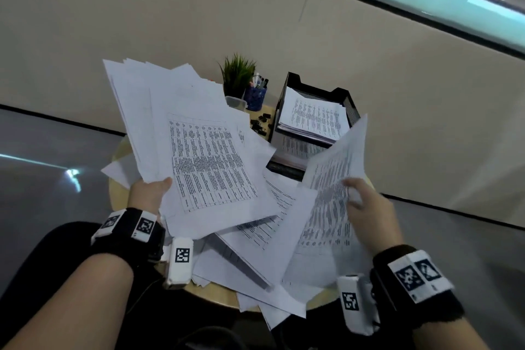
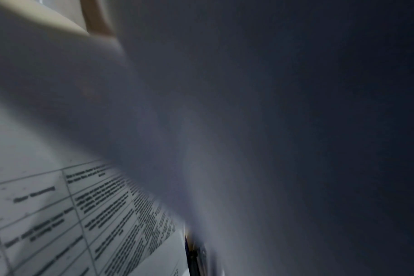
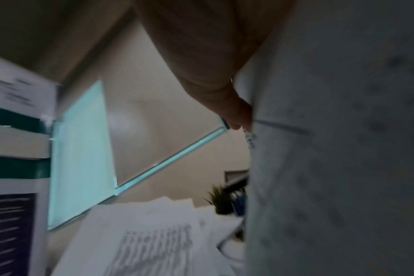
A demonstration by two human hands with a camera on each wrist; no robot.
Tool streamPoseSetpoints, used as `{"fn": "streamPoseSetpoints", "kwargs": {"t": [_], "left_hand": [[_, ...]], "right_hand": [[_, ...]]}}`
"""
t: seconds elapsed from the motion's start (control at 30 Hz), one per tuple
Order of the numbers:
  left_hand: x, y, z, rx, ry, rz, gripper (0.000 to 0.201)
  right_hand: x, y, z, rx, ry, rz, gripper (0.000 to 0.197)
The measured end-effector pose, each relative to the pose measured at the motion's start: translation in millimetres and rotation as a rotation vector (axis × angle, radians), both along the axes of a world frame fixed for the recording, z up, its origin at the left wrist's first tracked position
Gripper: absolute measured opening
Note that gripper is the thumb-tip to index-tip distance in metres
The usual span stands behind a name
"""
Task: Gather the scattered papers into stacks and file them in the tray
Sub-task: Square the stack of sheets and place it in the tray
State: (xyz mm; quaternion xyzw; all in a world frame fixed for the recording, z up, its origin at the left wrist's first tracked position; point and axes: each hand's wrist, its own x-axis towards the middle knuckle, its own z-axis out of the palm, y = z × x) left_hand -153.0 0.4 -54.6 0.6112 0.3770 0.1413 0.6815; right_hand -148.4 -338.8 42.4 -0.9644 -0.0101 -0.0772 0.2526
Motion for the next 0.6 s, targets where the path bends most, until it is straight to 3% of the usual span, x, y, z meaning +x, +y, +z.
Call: {"fn": "streamPoseSetpoints", "kwargs": {"t": [0.13, 0.33, 0.47, 0.6], "left_hand": [[-2, -5, -1, 0.022, 0.027, -0.052, 0.032], [6, -2, -18, 0.037, 0.103, -0.161, 0.028], [9, 2, -41, 0.068, 0.219, -0.246, 0.040], [12, -11, -47, 0.117, 0.351, -0.333, 0.047]], "right_hand": [[-6, 13, 52, -0.116, -0.126, 0.152, 0.044], [-2, 22, 106, -0.139, -0.256, 0.273, 0.039], [20, 24, 116, 0.014, -0.347, 0.335, 0.034], [38, 31, 104, 0.012, -0.281, 0.352, 0.035]]}}
